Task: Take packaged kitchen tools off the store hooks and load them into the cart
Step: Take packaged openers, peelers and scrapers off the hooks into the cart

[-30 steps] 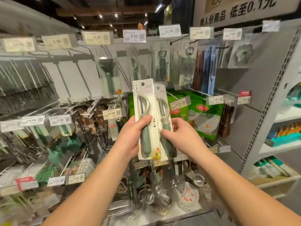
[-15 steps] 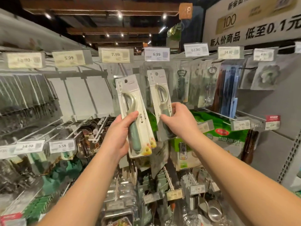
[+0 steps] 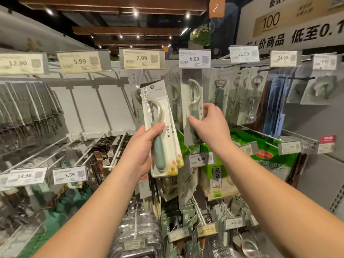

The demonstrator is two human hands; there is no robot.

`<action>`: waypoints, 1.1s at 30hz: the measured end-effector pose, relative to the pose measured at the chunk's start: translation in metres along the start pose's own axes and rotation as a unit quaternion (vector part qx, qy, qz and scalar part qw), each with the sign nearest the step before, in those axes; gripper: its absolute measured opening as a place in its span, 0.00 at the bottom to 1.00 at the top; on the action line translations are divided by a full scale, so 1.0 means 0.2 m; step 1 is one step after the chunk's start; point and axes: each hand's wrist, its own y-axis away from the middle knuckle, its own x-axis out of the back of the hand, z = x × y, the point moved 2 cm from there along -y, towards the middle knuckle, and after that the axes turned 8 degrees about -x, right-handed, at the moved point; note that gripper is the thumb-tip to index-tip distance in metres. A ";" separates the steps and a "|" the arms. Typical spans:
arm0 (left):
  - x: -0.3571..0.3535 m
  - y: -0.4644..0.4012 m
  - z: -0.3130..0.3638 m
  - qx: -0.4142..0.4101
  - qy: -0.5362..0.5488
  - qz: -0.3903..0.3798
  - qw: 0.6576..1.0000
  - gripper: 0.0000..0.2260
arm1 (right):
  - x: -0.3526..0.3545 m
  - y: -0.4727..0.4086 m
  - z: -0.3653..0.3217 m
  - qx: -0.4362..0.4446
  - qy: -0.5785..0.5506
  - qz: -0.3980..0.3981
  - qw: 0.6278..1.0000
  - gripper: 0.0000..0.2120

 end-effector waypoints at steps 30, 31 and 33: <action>-0.02 -0.05 0.02 -0.016 -0.010 0.037 0.999 0.09 | -0.70 -0.66 0.04 -0.114 0.023 -0.045 0.992 0.26; -0.02 -0.05 0.02 -0.014 -0.008 0.038 0.999 0.09 | -0.72 -0.68 0.04 -0.114 0.022 -0.043 0.992 0.27; -0.02 -0.05 0.01 -0.014 -0.009 0.038 0.999 0.11 | -0.75 -0.70 0.05 -0.114 0.028 -0.041 0.992 0.28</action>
